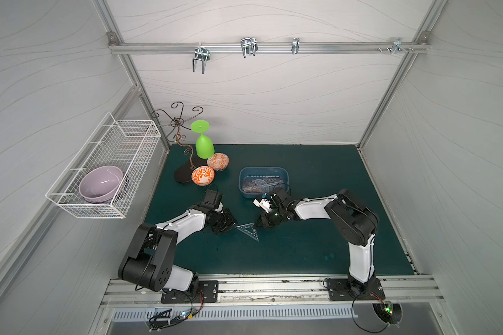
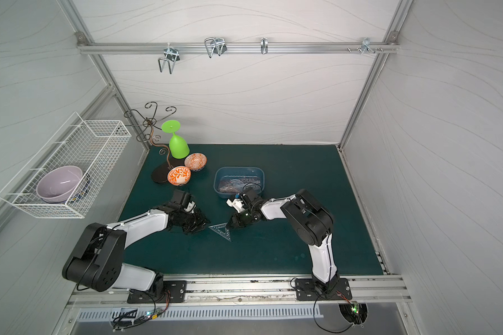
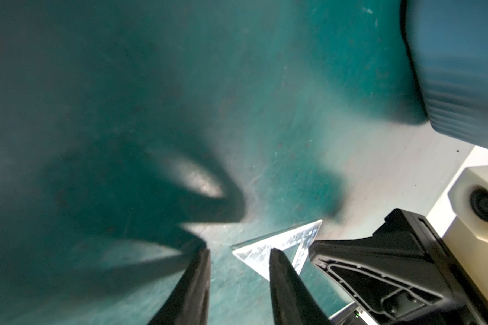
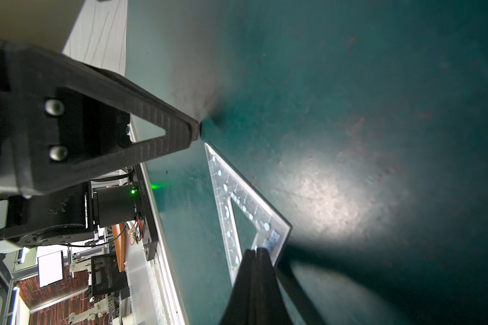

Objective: Put the scattered rulers into the storage box
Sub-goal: Pick up the ruler from the center of the board.

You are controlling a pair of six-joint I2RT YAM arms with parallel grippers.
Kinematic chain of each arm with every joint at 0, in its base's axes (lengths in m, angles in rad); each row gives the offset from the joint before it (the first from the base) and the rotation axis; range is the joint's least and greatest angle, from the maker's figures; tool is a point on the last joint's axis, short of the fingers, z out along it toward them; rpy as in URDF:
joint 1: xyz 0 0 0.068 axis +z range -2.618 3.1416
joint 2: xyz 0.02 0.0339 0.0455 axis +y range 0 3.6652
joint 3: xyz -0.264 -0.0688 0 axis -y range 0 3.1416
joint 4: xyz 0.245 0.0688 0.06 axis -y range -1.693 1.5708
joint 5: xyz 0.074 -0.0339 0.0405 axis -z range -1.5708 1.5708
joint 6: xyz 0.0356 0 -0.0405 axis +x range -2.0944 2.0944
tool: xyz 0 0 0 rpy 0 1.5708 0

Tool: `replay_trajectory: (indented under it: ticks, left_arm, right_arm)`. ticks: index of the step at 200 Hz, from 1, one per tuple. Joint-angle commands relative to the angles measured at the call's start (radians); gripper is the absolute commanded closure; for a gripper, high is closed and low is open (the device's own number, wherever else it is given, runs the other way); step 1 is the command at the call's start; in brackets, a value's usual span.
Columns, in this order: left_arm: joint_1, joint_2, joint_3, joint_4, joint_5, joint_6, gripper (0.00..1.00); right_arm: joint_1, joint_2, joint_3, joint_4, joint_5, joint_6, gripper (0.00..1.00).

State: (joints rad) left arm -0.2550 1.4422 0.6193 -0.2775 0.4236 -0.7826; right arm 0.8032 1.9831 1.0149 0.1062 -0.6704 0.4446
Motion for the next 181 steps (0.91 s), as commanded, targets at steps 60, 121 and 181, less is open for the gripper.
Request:
replay_trajectory:
  ticks: [60, 121, 181]
  left_arm:
    - [0.005, 0.023, -0.053, 0.109, 0.061, -0.029, 0.61]
    - [0.003, 0.026, -0.059, 0.118, 0.067, -0.031, 0.61]
    - [-0.061, 0.027, -0.067, 0.174, 0.068, -0.050, 0.63]
  right_arm:
    - [-0.007, 0.029, -0.042, -0.021, 0.014, -0.014, 1.00]
    - [-0.011, 0.019, -0.068, -0.023, 0.028, -0.020, 1.00]
    - [-0.012, 0.026, -0.059, -0.027, 0.026, -0.021, 1.00]
